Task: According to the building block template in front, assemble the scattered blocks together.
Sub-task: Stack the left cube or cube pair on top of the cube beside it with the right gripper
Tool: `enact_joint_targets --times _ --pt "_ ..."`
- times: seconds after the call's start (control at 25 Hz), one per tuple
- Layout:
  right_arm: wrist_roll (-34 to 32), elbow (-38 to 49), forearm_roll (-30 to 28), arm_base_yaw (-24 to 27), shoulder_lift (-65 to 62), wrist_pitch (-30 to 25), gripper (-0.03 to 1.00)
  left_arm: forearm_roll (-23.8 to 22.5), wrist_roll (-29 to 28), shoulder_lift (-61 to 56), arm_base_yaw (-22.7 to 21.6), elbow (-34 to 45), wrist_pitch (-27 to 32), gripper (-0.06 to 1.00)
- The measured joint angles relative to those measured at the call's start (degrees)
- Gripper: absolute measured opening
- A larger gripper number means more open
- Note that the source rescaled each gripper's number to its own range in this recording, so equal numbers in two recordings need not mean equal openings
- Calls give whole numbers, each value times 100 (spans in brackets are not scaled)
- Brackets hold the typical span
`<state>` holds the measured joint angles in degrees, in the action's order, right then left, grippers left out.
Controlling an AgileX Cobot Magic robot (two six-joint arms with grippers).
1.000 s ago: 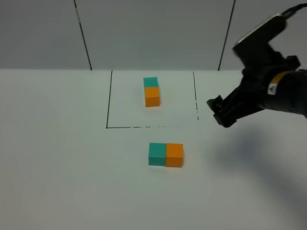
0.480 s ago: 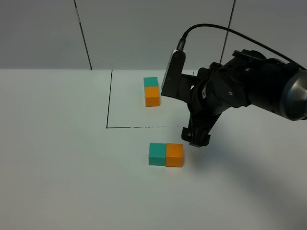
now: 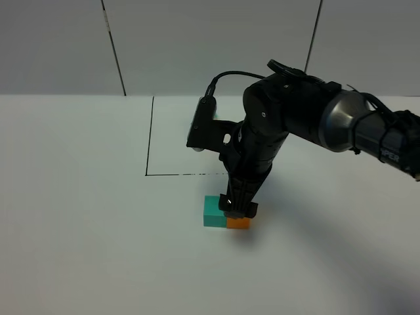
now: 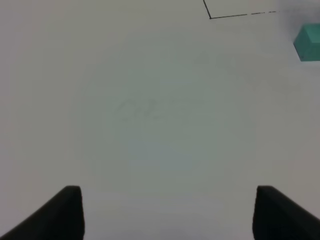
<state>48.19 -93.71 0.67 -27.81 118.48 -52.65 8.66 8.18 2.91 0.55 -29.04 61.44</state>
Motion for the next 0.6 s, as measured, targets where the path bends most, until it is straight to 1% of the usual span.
enact_joint_targets --times 0.16,0.28,0.6 --pt "34 -492 138 -13 484 -307 94 0 0 0 0 0 0 50" --pt "39 -714 119 -107 791 -348 94 0 0 0 0 0 0 50" --pt "50 -760 -99 -170 1234 -365 93 0 0 0 0 0 0 50"
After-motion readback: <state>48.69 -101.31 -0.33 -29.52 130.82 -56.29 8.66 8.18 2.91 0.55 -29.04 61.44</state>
